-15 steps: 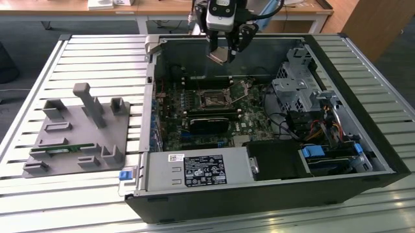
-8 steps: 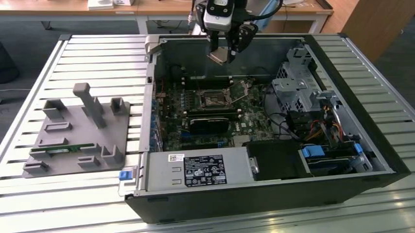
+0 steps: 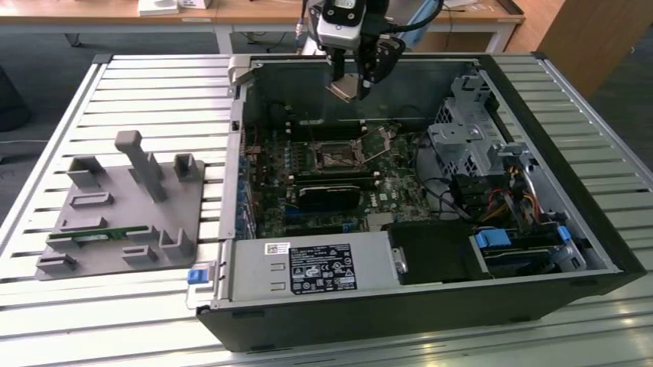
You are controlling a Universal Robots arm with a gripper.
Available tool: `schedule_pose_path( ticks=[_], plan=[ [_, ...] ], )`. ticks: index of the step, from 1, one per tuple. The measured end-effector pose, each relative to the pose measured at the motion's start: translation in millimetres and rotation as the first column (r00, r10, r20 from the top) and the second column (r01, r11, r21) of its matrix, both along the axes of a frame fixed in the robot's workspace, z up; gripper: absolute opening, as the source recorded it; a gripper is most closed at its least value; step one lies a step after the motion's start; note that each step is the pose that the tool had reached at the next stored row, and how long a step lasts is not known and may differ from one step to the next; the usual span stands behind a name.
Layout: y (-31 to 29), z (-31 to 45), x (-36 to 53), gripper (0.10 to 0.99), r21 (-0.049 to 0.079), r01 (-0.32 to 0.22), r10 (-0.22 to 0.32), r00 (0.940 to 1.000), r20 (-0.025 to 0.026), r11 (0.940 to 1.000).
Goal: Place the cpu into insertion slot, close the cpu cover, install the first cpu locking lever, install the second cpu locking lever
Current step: 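Place the cpu into insertion slot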
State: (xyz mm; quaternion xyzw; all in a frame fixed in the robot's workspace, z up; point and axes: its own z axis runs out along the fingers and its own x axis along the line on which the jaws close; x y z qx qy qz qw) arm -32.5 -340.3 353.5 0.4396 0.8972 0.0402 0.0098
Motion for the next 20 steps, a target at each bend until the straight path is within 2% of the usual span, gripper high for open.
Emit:
schedule_pose_path(
  ticks=[7,12,17,20],
  plan=[
    [0.0,-0.3,0.0,0.537,0.0,0.042,-0.042,0.9991,0.0,0.9991],
    [0.1,-1.2,0.0,0.537,-0.001,0.087,-0.087,0.9962,0.0001,0.9962],
    [0.1,-3.2,0.0,0.537,-0.006,0.141,-0.141,0.99,0.0007,0.9899],
    [0.1,-4.5,0.0,0.537,-0.008,0.182,-0.182,0.9834,0.001,0.9834]
  ],
)
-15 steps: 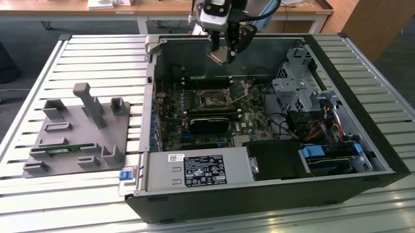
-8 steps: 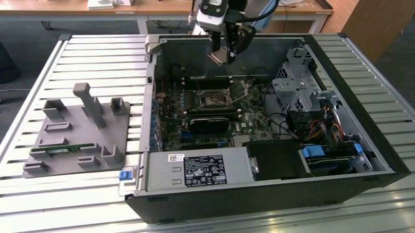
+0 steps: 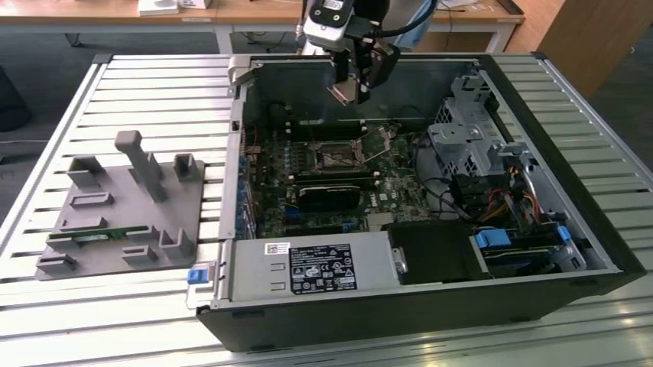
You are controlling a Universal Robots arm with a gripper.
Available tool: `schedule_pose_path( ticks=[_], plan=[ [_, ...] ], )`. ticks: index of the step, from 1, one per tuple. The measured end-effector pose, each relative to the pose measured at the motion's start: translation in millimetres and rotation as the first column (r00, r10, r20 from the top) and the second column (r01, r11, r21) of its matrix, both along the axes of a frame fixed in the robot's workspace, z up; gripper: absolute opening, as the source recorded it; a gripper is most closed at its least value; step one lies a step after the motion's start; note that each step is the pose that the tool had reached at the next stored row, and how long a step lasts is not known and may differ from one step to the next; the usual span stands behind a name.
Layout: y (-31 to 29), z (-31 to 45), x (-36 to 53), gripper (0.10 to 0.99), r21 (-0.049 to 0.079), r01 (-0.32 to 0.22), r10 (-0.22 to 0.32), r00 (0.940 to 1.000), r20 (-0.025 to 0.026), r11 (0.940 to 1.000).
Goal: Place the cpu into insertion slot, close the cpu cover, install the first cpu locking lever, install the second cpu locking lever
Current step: 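Place the cpu into insertion slot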
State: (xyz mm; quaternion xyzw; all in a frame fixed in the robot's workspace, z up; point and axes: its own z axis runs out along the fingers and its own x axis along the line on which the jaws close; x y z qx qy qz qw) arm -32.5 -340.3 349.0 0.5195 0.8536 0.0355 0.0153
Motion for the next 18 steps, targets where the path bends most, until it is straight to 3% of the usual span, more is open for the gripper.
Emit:
schedule_pose_path(
  ticks=[9,18],
  plan=[
    [0.1,-3.0,0.0,0.537,-0.001,0.119,-0.119,0.9929,-0.0001,0.9929],
    [0.1,-7.2,-0.1,0.537,-0.001,0.14,-0.14,0.9901,0.0,0.9901]
  ],
)
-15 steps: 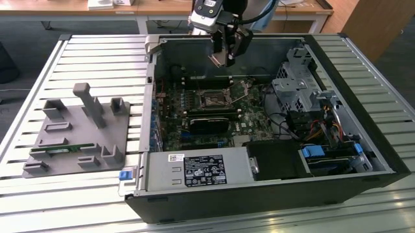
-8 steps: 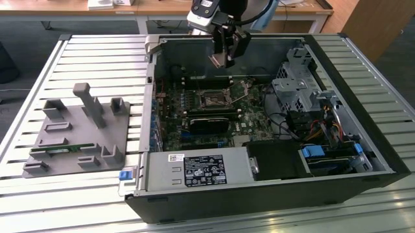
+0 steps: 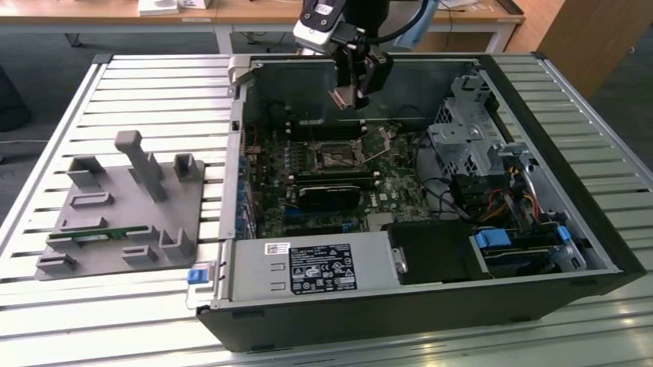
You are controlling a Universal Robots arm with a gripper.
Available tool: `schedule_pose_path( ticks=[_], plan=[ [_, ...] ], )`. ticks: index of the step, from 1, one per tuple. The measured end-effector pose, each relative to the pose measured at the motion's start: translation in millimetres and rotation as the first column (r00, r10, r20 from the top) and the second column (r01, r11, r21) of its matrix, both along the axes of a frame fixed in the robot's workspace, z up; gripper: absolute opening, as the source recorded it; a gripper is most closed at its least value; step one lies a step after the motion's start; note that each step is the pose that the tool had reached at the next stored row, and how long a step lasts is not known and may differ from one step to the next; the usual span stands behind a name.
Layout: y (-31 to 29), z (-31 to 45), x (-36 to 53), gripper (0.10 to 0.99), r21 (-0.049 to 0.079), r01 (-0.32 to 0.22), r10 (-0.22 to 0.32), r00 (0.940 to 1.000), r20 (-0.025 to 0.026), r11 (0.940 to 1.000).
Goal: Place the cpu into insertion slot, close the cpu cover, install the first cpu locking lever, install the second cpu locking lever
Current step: 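Place the cpu into insertion slot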
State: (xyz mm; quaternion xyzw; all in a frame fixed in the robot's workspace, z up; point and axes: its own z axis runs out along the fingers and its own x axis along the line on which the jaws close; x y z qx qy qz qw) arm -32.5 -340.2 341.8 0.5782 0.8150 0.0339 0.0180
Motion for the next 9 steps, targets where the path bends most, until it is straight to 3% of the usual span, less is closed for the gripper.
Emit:
schedule_pose_path(
  ticks=[9],
  plan=[
    [0.0,-3.9,0.0,0.537,0.0,0.001,-0.001,1.0,-0.0001,1.0]
  ],
)
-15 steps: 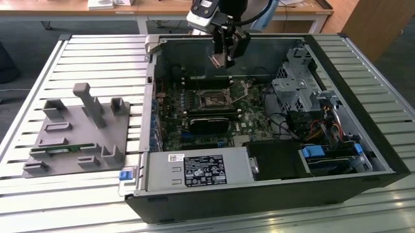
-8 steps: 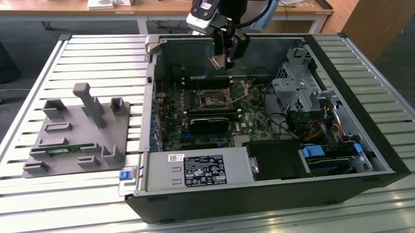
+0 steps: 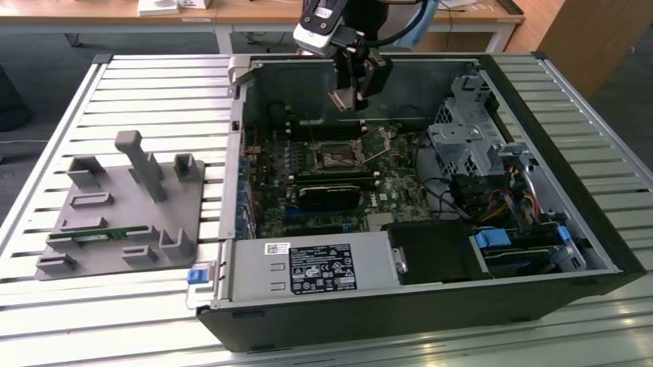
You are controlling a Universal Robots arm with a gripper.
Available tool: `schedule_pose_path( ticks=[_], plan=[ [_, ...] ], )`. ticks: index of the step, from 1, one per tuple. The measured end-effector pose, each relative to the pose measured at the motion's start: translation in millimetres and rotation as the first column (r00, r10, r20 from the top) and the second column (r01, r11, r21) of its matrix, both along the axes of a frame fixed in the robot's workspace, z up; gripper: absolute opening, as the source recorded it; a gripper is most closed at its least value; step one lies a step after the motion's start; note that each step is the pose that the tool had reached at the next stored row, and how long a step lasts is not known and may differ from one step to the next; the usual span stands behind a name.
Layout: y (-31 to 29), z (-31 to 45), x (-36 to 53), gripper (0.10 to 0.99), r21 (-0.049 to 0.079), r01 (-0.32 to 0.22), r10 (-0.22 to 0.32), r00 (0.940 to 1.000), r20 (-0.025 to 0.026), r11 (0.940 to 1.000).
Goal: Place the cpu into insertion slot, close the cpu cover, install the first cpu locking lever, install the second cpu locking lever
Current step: 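Place the cpu into insertion slot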
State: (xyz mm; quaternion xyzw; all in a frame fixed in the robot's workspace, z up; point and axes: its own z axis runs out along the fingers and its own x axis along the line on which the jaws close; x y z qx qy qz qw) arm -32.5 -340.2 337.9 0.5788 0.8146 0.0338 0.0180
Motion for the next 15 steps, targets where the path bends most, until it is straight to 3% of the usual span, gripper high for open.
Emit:
schedule_pose_path(
  ticks=[15],
  plan=[
    [0.0,-8.3,0.0,0.537,0.0,0.013,-0.013,0.9999,0.0018,0.9999]
  ],
)
